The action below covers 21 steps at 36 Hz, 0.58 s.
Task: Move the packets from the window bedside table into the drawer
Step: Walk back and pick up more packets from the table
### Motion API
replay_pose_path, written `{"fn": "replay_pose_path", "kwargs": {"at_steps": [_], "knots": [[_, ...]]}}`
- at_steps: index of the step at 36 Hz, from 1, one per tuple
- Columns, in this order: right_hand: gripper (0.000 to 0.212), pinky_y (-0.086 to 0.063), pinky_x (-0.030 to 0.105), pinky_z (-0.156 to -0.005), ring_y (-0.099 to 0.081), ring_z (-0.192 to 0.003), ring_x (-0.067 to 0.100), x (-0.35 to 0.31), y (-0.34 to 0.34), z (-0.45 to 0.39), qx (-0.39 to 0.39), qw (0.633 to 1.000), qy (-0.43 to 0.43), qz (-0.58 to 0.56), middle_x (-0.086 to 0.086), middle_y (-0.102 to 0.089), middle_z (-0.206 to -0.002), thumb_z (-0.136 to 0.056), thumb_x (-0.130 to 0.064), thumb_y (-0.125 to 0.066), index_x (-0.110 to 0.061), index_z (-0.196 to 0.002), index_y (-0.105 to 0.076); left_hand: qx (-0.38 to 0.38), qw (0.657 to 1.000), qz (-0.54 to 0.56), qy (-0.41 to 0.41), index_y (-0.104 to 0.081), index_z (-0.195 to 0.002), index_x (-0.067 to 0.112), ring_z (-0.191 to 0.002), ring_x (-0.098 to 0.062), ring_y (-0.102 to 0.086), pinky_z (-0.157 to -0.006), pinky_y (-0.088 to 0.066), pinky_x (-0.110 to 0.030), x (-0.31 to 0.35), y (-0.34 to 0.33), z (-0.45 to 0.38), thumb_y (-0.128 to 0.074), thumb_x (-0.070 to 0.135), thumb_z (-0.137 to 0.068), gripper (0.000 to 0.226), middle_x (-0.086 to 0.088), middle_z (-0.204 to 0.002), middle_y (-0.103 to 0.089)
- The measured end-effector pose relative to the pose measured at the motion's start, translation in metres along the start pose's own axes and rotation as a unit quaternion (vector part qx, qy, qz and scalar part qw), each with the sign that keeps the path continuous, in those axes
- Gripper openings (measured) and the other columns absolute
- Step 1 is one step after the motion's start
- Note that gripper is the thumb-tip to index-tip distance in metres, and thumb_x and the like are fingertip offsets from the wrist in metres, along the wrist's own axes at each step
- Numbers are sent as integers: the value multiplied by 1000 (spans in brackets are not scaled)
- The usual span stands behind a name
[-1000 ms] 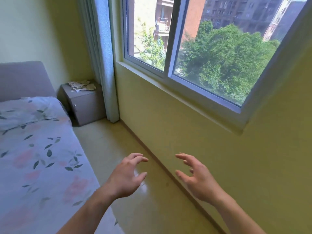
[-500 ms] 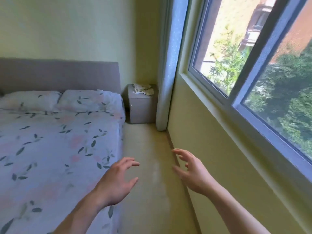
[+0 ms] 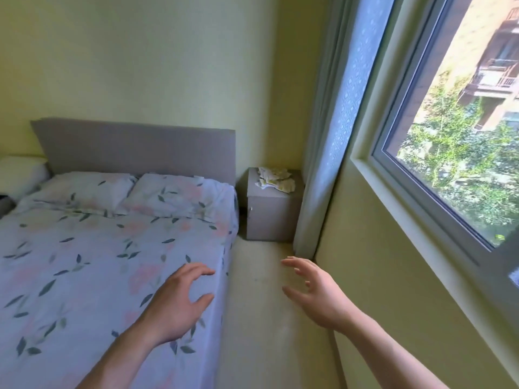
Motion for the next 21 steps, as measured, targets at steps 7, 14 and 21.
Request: {"fn": "replay_pose_path", "kwargs": {"at_steps": [7,14,21], "knots": [[47,-42,23,-108,-53,-123,-1,49,44,-94,32,998,-48,-31,-29,-50,-138,-91,-34,-70,-44,-133,-54,-45,998,23,-48,-58,-125,40,-124,2,-46,-105,-34,-18,38,-17,-152,-67,35,-92,35,24,-137,-44],[45,-44,21,-105,-56,-120,3,100,75,-214,47,995,-77,-45,-22,-56,-133,-91,-31,-71,-38,-133,-57,-64,995,12,-71,-60,-124,36,-125,1,-48,-104,-32,-15,48,-39,-297,-69,33,-91,35,23,-135,-48],[44,-43,18,-101,-56,-119,1,140,94,-352,27,992,-98,-74,-18,-57,-132,-91,-30,-71,-39,-132,-56,-75,997,2,-29,-59,-123,38,-120,2,-49,-99,-33,-14,28,-35,-423,-68,33,-92,33,24,-135,-48]]}}
Point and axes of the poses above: each hand's wrist, its own z-axis away from the middle knuckle, its own y-axis out of the back of the hand, x = y × z, the point moved 5 cm from there along -z, towards the middle knuckle
